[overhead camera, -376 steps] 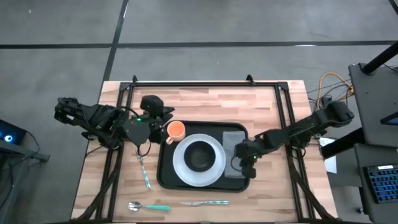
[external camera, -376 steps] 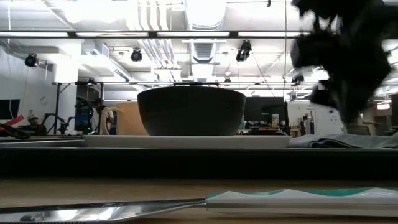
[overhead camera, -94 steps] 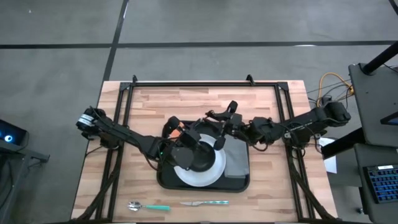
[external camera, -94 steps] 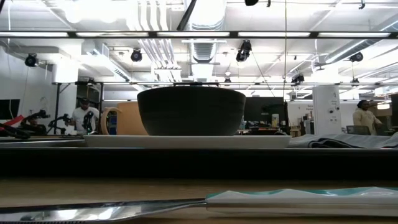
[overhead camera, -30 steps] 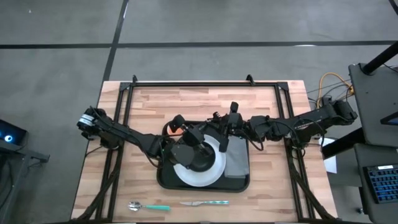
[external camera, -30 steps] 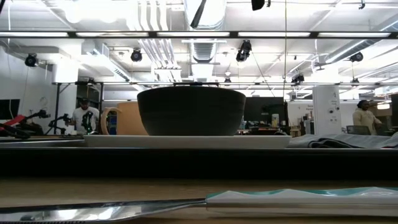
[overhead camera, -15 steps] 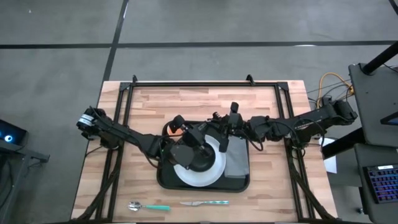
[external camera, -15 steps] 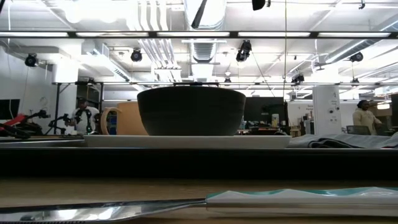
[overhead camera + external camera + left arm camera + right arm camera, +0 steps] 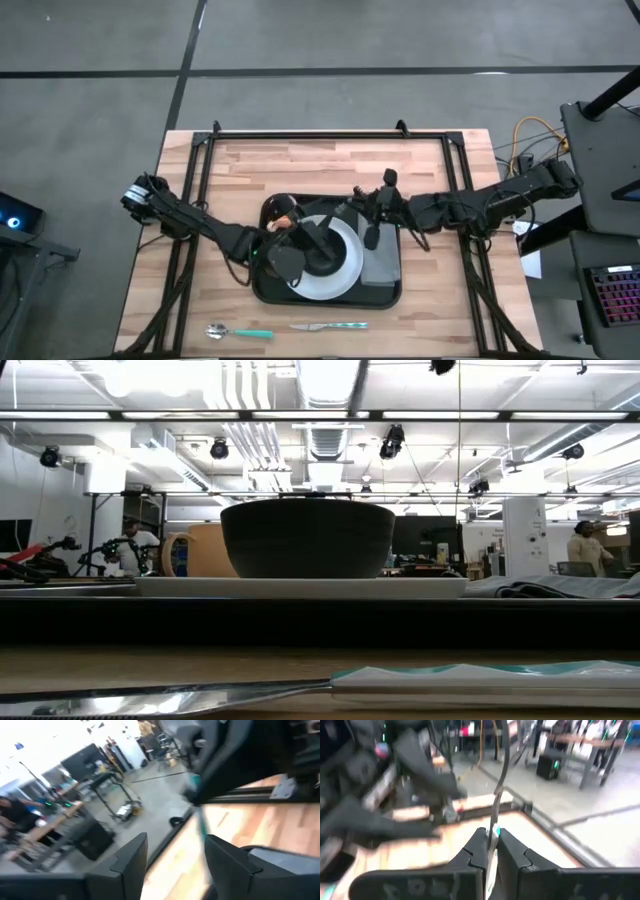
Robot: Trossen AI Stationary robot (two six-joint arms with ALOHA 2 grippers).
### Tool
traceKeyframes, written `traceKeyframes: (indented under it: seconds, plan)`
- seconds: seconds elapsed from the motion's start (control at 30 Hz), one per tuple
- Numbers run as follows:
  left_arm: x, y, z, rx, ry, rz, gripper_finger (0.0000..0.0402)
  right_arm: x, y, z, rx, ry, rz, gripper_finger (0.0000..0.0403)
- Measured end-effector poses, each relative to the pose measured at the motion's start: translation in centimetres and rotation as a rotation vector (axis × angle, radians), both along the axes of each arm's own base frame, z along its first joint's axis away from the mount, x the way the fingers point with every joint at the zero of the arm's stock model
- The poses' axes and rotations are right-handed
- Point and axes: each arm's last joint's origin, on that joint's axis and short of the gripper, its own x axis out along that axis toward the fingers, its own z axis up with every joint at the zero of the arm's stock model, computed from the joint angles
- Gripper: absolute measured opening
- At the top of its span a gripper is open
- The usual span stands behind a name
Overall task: Set up tray
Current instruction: Put the blue fork on top of the gray napkin
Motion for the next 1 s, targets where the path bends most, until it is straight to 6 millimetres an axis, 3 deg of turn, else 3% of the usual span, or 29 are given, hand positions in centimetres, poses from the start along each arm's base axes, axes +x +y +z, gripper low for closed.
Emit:
traceKeyframes:
  seconds: [0.13, 0.37, 0.57, 0.77, 1.0]
  plan:
    - [-1.1, -1.0, 0.0, 0.051, 0.043, 0.017, 0.0199, -1.5, 0.5, -0.9, 0.113, 0.116, 0.009, 0.0012]
    - [-4.0, -2.2, 0.0, 0.050, 0.080, -0.038, 0.0204, -4.1, 1.0, -2.7, 0.397, 0.266, 0.168, 0.0012]
    - [-6.5, -3.7, -0.2, 0.075, 0.124, -0.113, 0.0204, -6.3, -0.8, -5.1, 0.660, 0.327, 0.178, 0.0012]
    - [-7.8, -4.3, -1.3, 0.110, 0.171, -0.151, 0.0204, -8.7, -3.1, -7.2, 0.859, 0.279, 0.188, 0.0012]
    - [-8.1, -4.1, -2.4, 0.117, 0.188, -0.150, 0.0204, -9.2, -4.2, -10.0, 1.093, 0.172, 0.286, 0.0012]
